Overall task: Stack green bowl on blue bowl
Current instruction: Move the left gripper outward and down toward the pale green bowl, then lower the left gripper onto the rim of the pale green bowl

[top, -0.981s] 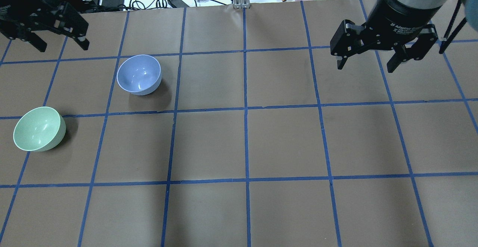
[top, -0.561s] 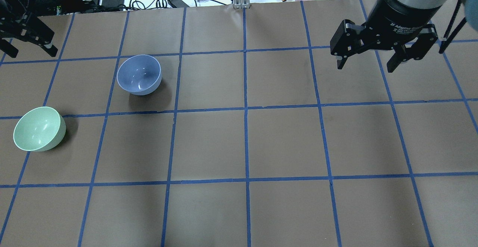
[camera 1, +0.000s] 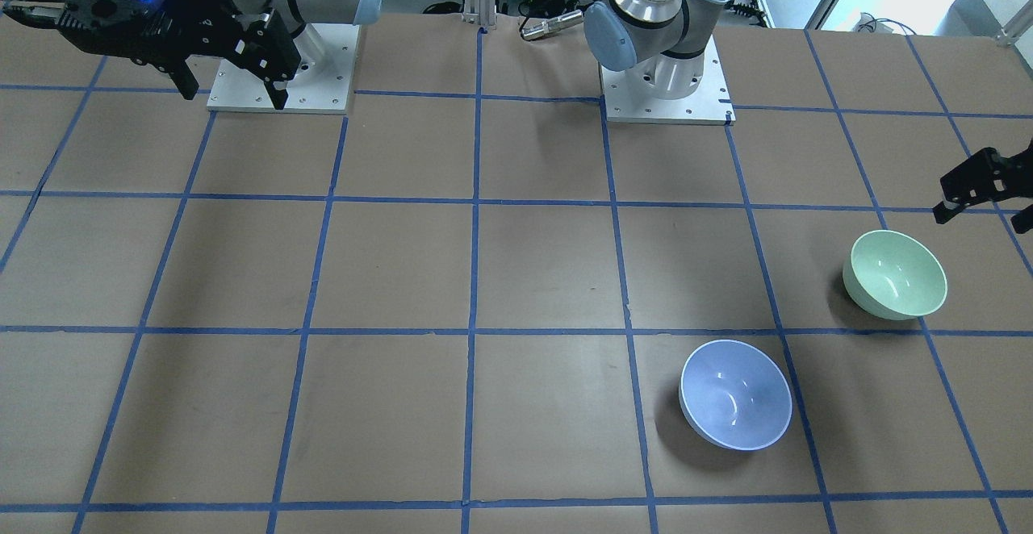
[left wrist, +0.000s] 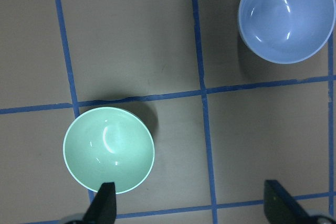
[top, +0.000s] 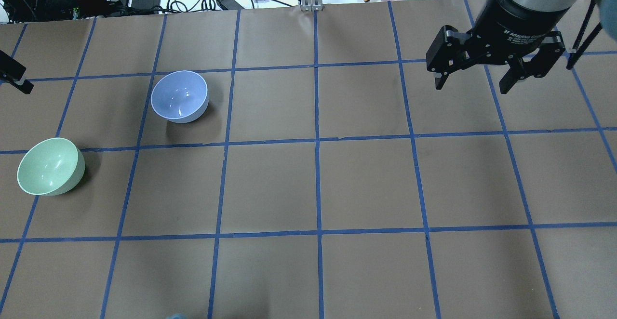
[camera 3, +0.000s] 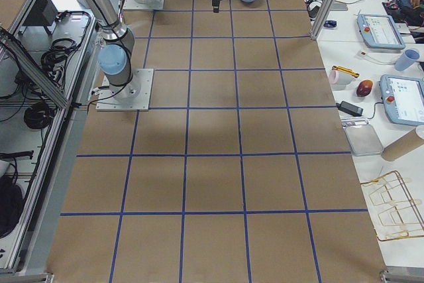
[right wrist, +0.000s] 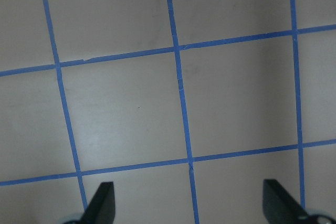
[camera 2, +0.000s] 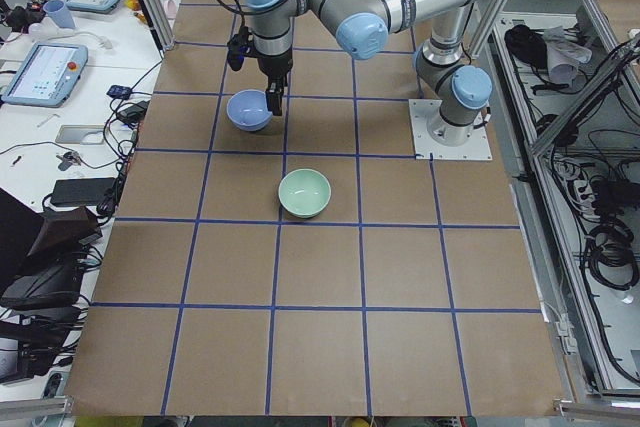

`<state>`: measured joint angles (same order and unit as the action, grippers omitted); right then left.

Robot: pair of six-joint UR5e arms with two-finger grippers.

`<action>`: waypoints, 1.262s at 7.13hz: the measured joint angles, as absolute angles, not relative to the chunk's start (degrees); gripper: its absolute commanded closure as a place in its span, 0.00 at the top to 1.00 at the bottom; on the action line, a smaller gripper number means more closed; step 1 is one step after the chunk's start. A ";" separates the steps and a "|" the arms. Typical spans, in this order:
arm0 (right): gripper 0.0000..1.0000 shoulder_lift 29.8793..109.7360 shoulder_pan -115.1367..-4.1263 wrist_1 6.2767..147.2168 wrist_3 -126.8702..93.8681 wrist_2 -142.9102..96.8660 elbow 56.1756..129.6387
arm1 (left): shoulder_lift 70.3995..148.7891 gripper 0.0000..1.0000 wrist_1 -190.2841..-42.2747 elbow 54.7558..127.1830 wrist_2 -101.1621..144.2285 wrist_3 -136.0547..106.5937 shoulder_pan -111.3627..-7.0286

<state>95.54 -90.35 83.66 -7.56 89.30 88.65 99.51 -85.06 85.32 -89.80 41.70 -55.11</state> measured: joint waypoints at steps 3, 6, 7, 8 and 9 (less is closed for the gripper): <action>1.00 95.54 -90.32 83.67 -7.56 89.30 88.63 | 103.27 1.00 -80.45 88.25 -89.09 46.32 -48.51; 1.00 95.54 -90.35 83.67 -7.56 89.30 88.62 | 108.21 1.00 -78.80 88.97 -88.45 48.58 -44.04; 1.00 95.53 -90.35 83.67 -7.56 89.30 88.61 | 109.66 1.00 -77.70 89.70 -87.84 49.59 -43.04; 1.00 95.54 -90.35 83.67 -7.56 89.30 88.60 | 111.27 1.00 -75.43 90.96 -87.39 51.05 -42.43; 1.00 95.54 -90.35 83.65 -7.56 89.30 88.60 | 112.71 1.00 -72.73 92.51 -87.23 52.24 -41.90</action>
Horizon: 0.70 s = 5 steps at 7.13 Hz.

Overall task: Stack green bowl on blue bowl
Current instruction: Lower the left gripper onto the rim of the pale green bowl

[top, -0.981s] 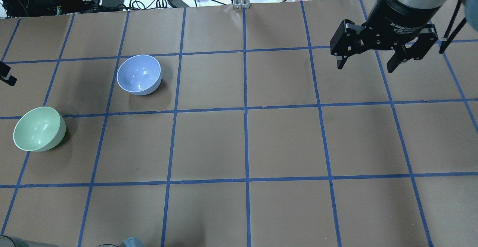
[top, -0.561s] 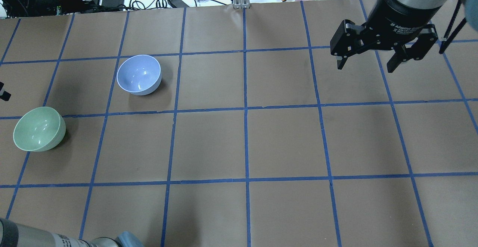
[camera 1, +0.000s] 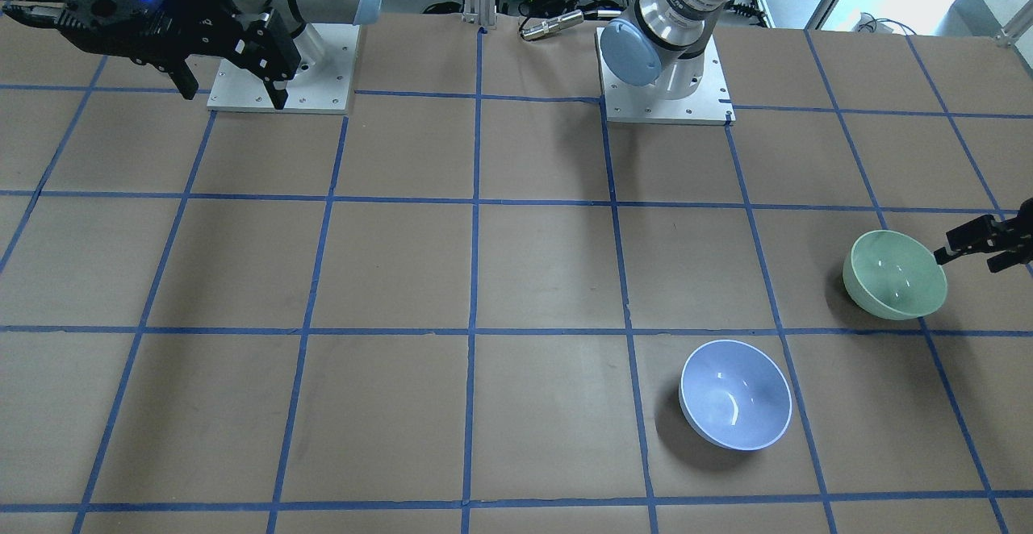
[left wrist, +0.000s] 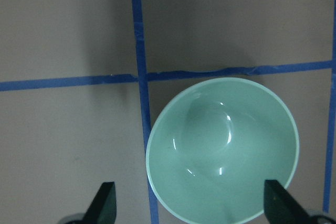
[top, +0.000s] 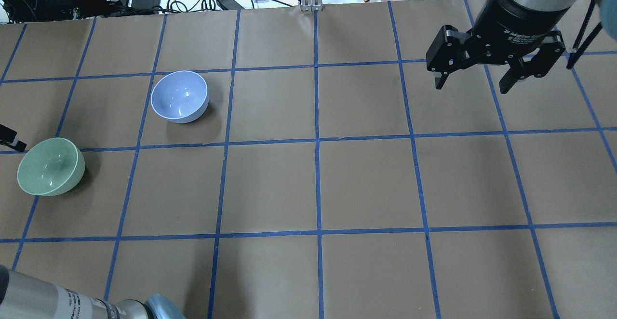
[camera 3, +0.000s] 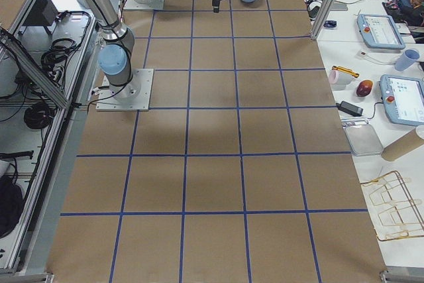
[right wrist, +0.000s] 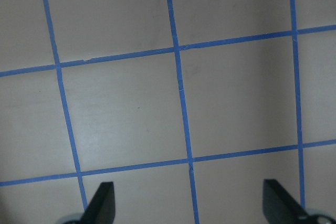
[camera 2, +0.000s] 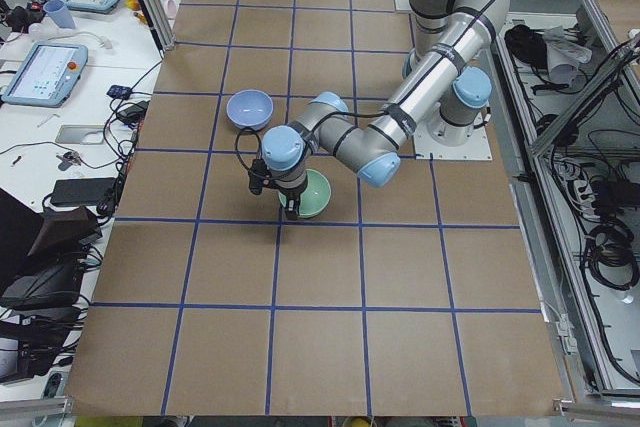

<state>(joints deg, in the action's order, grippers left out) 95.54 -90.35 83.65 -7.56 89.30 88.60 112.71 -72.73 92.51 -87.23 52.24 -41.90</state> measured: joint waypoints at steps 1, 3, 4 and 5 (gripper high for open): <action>1.00 95.54 -90.35 83.64 -7.56 89.28 88.59 | 113.81 1.00 -70.64 93.68 -87.19 53.38 -41.28; 1.00 95.54 -90.35 83.63 -7.56 89.27 88.62 | 115.79 1.00 -68.13 94.80 -87.11 54.57 -40.59; 1.00 95.54 -90.35 83.65 -7.56 89.29 88.63 | 116.74 1.00 -66.23 95.67 -87.05 55.17 -40.48; 1.00 95.54 -90.35 83.64 -7.56 89.29 88.66 | 117.47 1.00 -63.96 96.79 -87.05 56.21 -40.46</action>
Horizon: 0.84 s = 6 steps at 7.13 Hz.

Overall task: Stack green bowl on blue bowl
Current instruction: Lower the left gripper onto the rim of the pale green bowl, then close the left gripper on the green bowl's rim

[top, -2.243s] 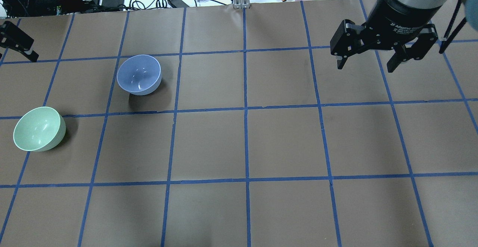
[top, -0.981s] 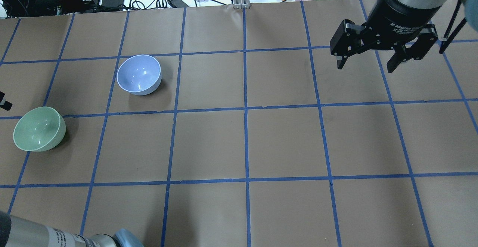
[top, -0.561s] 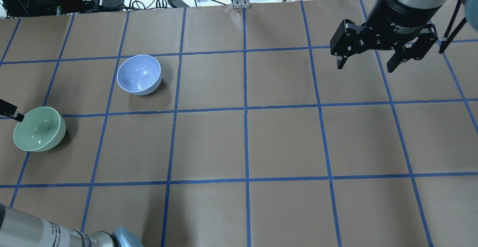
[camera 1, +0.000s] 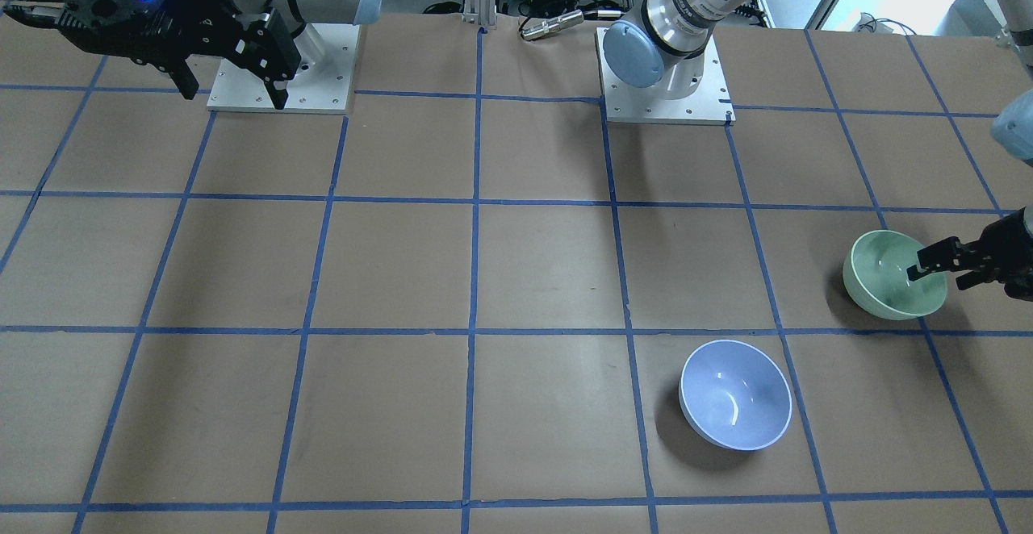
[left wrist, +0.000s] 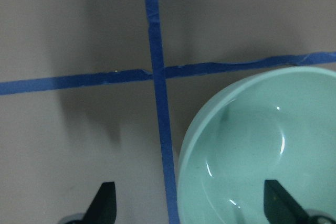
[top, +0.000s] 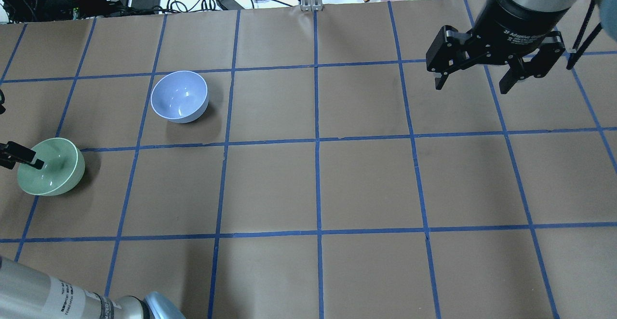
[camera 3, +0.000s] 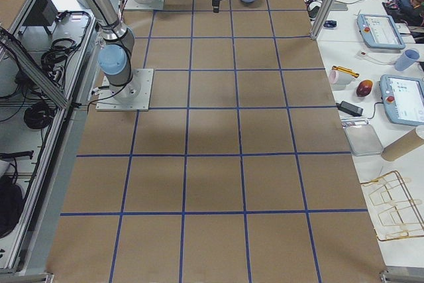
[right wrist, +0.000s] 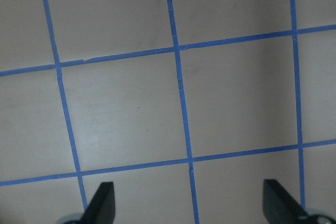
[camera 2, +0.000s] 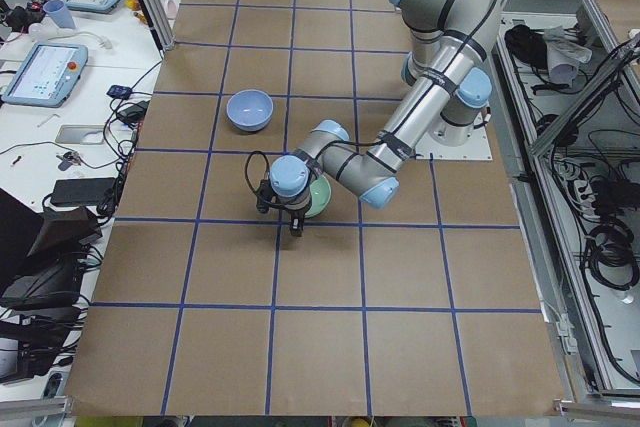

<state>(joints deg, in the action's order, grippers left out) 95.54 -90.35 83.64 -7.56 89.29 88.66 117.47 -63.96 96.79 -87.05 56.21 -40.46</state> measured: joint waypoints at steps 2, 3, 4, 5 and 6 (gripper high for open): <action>1.00 95.54 -90.35 83.61 -7.56 89.30 88.65 | 118.03 0.95 -61.93 98.07 -87.09 57.91 -40.37; 1.00 95.54 -90.35 83.63 -7.56 89.30 88.64 | 118.08 0.82 -61.89 98.25 -87.09 58.59 -40.36; 1.00 95.54 -90.35 83.63 -7.56 89.30 88.62 | 118.09 0.79 -62.11 98.34 -87.14 58.90 -40.36; 1.00 95.54 -90.35 83.65 -7.56 89.30 88.60 | 118.07 0.65 -62.31 98.39 -87.19 58.92 -40.37; 1.00 95.54 -90.35 83.66 -7.56 89.30 88.60 | 118.07 0.30 -62.44 98.42 -87.18 58.94 -40.37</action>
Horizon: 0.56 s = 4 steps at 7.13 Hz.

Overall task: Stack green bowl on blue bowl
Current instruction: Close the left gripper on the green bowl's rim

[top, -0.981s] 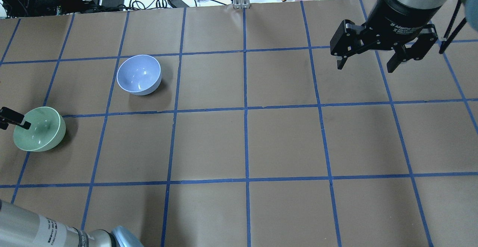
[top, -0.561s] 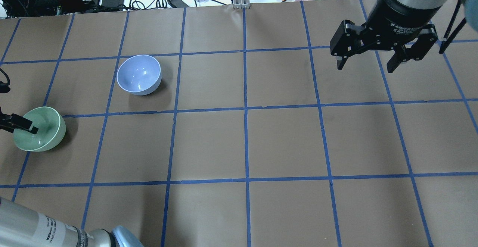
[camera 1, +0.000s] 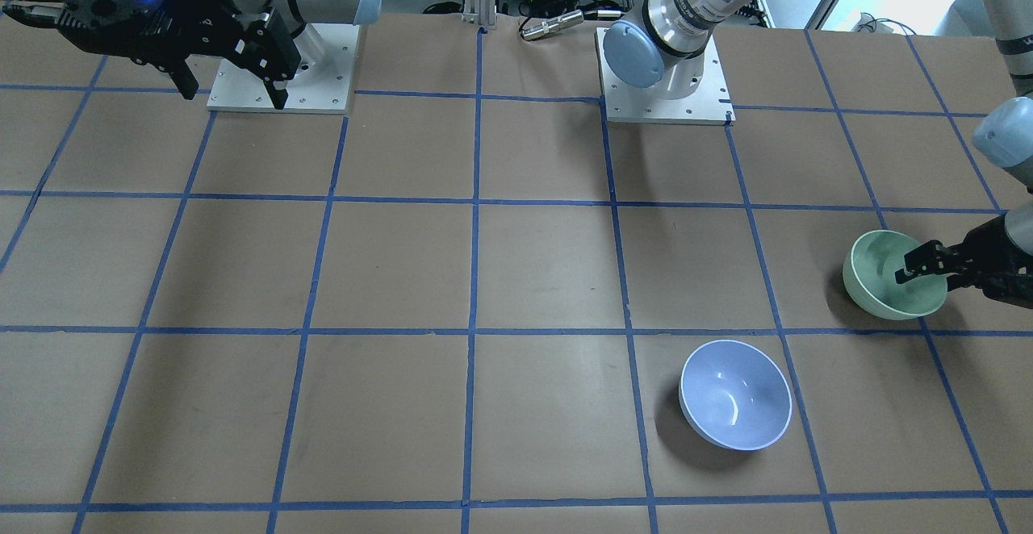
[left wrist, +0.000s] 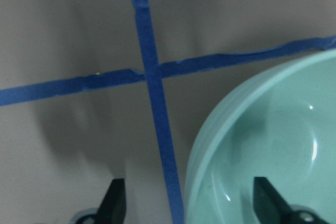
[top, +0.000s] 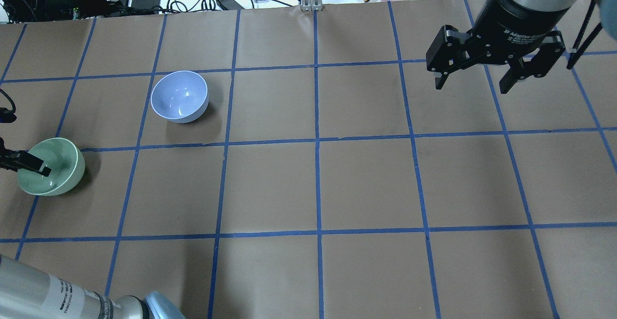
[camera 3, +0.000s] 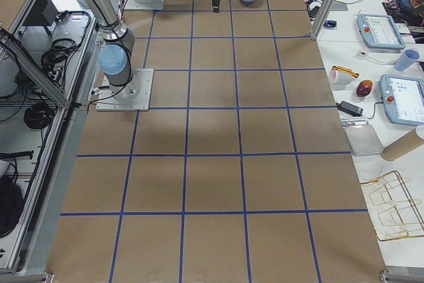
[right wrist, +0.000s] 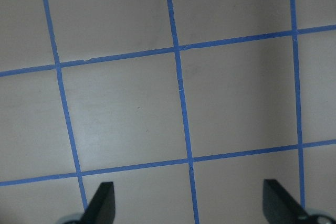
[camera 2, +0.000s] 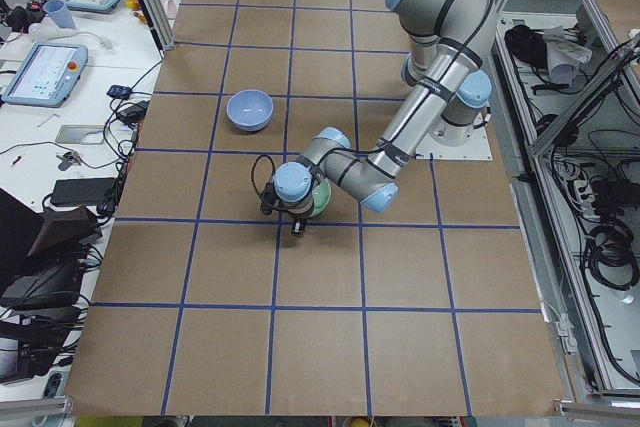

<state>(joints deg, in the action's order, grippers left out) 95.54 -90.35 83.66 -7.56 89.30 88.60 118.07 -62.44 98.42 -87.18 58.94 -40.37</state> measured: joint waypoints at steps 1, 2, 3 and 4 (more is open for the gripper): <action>1.00 95.54 -90.35 83.65 -7.56 89.30 88.60 | 118.09 0.00 -62.52 98.43 -87.14 59.07 -40.36; 1.00 95.54 -90.35 83.62 -7.56 89.30 88.59 | 118.11 0.00 -62.61 98.46 -87.11 59.12 -40.34; 1.00 95.54 -90.35 83.61 -7.56 89.30 88.61 | 118.11 0.00 -62.66 98.77 -87.06 59.12 -40.10; 1.00 95.54 -90.35 83.62 -7.56 89.30 88.64 | 118.03 0.00 -62.63 99.31 -86.95 59.15 -39.68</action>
